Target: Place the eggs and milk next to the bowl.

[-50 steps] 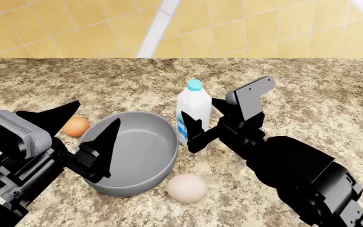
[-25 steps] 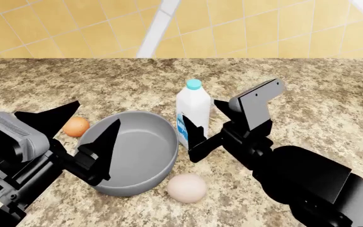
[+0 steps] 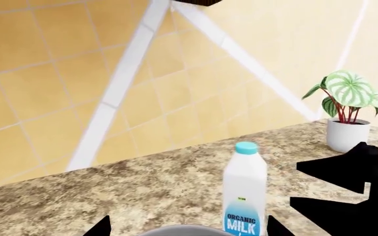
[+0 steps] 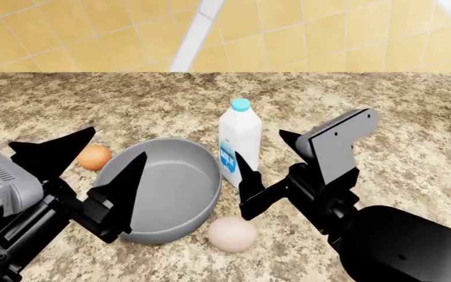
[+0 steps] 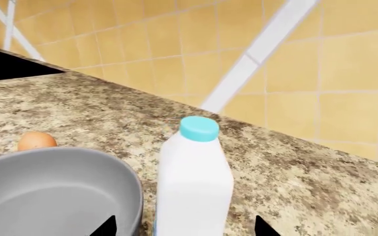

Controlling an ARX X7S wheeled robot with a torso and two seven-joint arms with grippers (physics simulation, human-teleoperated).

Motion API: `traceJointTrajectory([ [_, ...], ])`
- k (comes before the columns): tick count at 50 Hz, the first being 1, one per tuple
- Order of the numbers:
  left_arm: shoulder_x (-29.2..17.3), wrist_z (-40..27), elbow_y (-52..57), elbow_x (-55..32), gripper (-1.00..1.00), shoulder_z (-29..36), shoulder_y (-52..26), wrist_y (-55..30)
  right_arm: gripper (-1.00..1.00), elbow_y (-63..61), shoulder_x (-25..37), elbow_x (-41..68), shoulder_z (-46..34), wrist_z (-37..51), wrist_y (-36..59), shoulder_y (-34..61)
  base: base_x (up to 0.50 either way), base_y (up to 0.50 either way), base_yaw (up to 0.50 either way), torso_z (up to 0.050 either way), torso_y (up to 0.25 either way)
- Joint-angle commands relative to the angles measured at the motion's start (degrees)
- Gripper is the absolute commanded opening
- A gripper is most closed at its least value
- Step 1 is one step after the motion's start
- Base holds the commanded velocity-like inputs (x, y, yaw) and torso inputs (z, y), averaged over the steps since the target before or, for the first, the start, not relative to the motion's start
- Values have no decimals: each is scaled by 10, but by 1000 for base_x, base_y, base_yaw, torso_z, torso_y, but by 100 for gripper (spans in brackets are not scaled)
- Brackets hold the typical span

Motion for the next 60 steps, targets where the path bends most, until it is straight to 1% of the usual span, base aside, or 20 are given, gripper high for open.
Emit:
traceJointTrajectory([
  [1,-8,10,19,-14,100,-32,39,16,100,-71,22,27,14,59,20,-19,0,0,0,0,0],
  [10,-11,19,29,-19,100,-65,75,32,100,-119,36,33,28,99,14,-42,0,0,0,0,0],
  [12,-9,12,24,-23,100,-67,75,31,100,-136,42,34,36,112,8,-54,0,0,0,0,0],
  [14,-5,26,30,-23,100,-79,94,41,100,-152,49,34,42,124,4,-65,0,0,0,0,0],
  [16,0,36,32,-19,100,-88,110,48,100,-172,58,35,49,138,1,-75,0,0,0,0,0],
  [24,7,55,34,-12,100,-108,130,66,100,-246,96,24,70,173,-15,-111,0,0,0,0,0],
  [26,8,58,32,-11,100,-110,130,69,100,-260,109,12,67,178,-24,-118,0,0,0,0,0],
  [27,9,60,32,-10,100,-112,131,71,100,-261,130,4,46,190,-51,-115,0,0,0,0,0],
  [29,10,63,32,-9,100,-119,133,76,100,-261,193,-16,-38,232,-136,-87,0,0,0,0,0],
  [31,11,66,32,-9,100,-123,134,80,100,-262,255,-37,-155,280,-221,-29,0,0,0,0,0],
  [34,14,64,29,-8,100,-125,130,83,100,-261,321,-73,-360,345,-323,103,0,0,0,0,0],
  [37,15,63,27,-11,100,-127,126,85,100,-262,349,-102,-572,398,-388,263,0,0,0,0,0],
  [40,16,63,26,-14,100,-133,127,89,100,-262,346,-126,-799,452,-443,448,0,0,0,0,0],
  [43,18,66,28,-14,100,-141,130,94,100,-262,313,-151,-1039,526,-508,642,0,0,0,0,0],
  [45,19,68,28,-12,100,-144,131,97,100,-262,261,-178,-1207,599,-568,767,0,0,0,0,0],
  [47,20,72,29,-10,100,-149,133,101,100,-261,195,-209,-1336,676,-630,853,0,0,0,0,0],
  [49,23,82,36,-9,100,-162,144,109,100,-262,191,-216,-1384,683,-648,902,0,0,0,0,0],
  [53,25,93,42,-13,100,-182,156,120,100,-262,194,-218,-1422,683,-659,946,0,0,0,0,0],
  [60,33,114,50,-30,100,-219,175,141,100,-262,216,-217,-1419,683,-643,956,0,0,0,0,0],
])
